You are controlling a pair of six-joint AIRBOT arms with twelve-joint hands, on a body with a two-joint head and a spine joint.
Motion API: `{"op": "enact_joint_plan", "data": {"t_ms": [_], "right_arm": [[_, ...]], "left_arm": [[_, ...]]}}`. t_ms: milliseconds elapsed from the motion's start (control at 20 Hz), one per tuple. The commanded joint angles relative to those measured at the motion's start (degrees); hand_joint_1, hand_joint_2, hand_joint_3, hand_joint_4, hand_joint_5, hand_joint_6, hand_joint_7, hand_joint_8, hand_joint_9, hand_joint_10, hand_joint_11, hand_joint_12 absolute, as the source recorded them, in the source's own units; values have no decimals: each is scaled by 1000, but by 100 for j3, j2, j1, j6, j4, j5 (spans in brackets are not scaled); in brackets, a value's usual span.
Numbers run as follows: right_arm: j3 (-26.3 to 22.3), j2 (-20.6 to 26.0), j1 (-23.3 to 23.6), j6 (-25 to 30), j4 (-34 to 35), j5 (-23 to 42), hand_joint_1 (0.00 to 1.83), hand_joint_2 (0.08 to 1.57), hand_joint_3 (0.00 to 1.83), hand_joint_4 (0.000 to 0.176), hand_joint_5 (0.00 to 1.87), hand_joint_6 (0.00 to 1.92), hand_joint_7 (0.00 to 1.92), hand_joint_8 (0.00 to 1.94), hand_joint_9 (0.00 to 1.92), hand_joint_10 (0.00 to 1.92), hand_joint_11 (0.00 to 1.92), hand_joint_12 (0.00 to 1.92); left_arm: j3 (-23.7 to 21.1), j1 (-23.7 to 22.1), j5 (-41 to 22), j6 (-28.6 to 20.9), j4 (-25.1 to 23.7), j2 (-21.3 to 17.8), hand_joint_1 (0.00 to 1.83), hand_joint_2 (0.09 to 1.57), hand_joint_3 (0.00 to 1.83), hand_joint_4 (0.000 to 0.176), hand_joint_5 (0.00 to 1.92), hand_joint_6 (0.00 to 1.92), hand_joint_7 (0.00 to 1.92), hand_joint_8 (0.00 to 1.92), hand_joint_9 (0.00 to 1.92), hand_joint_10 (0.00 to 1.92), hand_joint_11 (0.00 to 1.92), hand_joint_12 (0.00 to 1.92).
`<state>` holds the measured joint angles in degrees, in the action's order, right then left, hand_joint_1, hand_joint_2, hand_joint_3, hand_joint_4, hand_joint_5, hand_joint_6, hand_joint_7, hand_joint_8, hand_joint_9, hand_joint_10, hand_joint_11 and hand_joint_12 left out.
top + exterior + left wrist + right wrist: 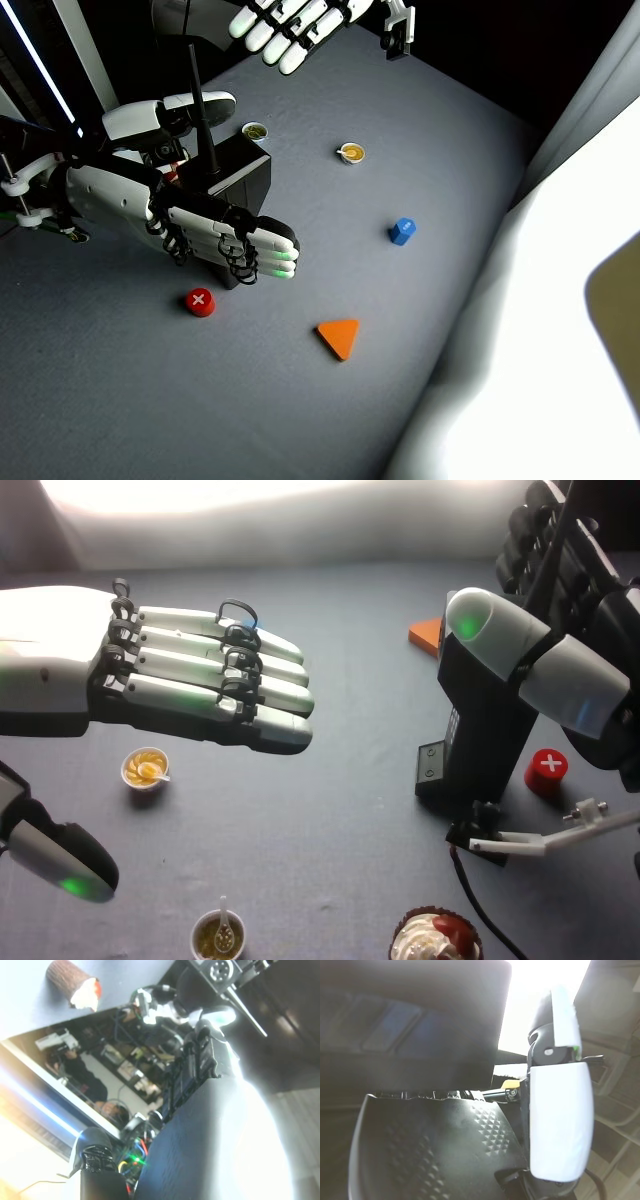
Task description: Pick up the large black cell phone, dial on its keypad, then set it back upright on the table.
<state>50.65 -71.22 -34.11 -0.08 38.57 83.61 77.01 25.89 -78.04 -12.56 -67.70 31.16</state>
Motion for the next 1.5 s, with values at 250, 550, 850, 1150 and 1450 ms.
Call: {"op": "enact_joint_plan", "data": {"t_ms": [250,550,850,1150,1450], "right_arm": [[110,-51,29,58,-359,562,1045,938,0,0,0,0,0,0,0,0,0,0],[149,-63,-70,58,-359,560,1056,959,7,0,0,0,0,0,0,0,0,0],[159,-63,-138,63,-359,551,1053,964,5,0,0,0,0,0,0,0,0,0],[159,-63,-221,70,-353,523,1005,963,3,0,0,0,0,0,0,0,0,0],[157,-66,-255,75,-353,506,1019,978,7,0,0,0,0,0,0,0,0,0]], "left_arm": [[-19,-118,-406,-23,549,-38,337,1088,1,0,165,1,138,1,107,1,0,290],[-20,-117,-401,-28,549,-37,332,1082,0,0,181,5,140,4,112,4,0,314],[-19,-117,-397,-29,549,-37,347,1078,0,0,181,3,139,4,106,5,0,296],[-19,-113,-390,44,472,-22,323,1083,0,0,176,1,138,1,112,2,0,339],[-19,-117,-350,165,469,21,338,1079,0,0,174,4,136,4,117,3,0,332]]}}
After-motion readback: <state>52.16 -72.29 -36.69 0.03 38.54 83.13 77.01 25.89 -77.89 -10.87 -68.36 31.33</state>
